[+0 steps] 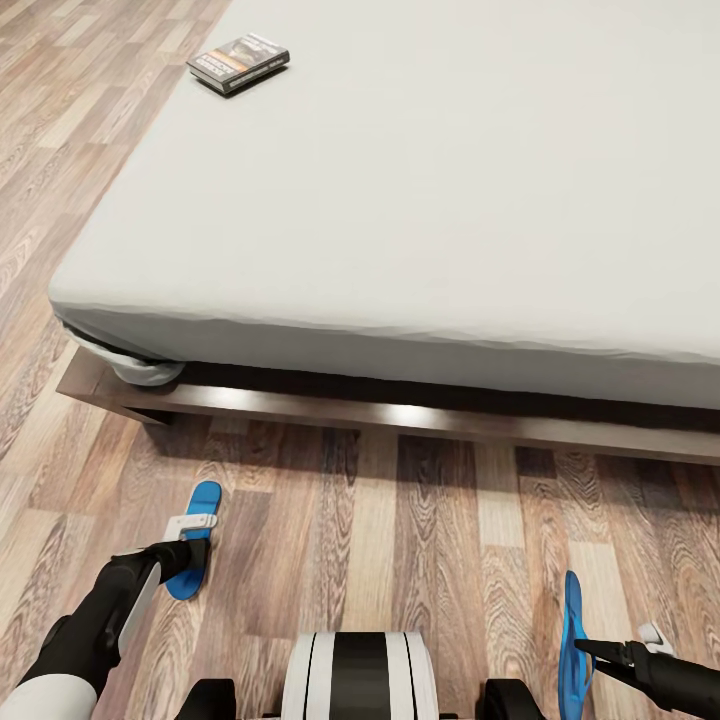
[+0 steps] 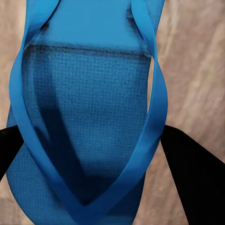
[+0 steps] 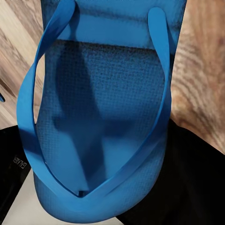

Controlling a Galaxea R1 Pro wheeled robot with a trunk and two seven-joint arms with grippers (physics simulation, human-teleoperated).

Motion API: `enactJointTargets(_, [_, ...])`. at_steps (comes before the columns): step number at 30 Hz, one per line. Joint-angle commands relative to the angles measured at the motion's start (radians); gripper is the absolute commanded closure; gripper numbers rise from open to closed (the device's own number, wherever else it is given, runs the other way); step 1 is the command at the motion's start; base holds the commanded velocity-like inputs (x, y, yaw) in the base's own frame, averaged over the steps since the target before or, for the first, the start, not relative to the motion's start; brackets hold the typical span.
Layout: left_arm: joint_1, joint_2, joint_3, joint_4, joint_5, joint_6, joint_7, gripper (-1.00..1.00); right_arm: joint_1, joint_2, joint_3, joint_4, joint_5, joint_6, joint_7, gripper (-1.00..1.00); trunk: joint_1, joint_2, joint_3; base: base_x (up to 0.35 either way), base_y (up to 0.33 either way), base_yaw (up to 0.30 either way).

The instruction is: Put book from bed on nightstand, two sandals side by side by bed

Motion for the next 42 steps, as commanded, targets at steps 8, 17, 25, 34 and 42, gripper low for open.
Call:
enactJointTargets(8, [0.000,0.000,0.002,-0.001,0.002,0.006,-0.002,1.00,0.000,0.000,-0.002,0.000,-0.002,0.009,0.002,1.00,0.000,0.000,-0.001,0.000,0.000,0.000])
enactJointTargets(17, [0.000,0.000,0.002,-0.001,0.002,0.006,-0.002,1.00,0.000,0.000,-0.002,0.000,-0.002,0.009,0.002,1.00,-0.001,0.000,0.007,0.000,0.000,0.000])
enactJointTargets(25, [0.000,0.000,0.002,-0.001,0.002,0.006,-0.002,1.00,0.000,0.000,-0.001,0.000,-0.002,0.009,0.002,1.00,-0.001,0.000,0.007,0.000,0.000,0.000])
enactJointTargets(34, [0.000,0.000,0.002,-0.001,0.002,0.007,-0.002,1.00,0.000,0.000,-0.001,0.000,-0.002,0.009,0.002,1.00,-0.001,0.000,0.003,0.000,0.000,0.000])
enactJointTargets(42, [0.000,0.000,0.001,0.000,0.002,0.007,-0.002,-1.00,0.000,0.000,-0.001,0.000,-0.002,0.009,0.002,1.00,-0.001,0.000,0.003,0.000,0.000,0.000])
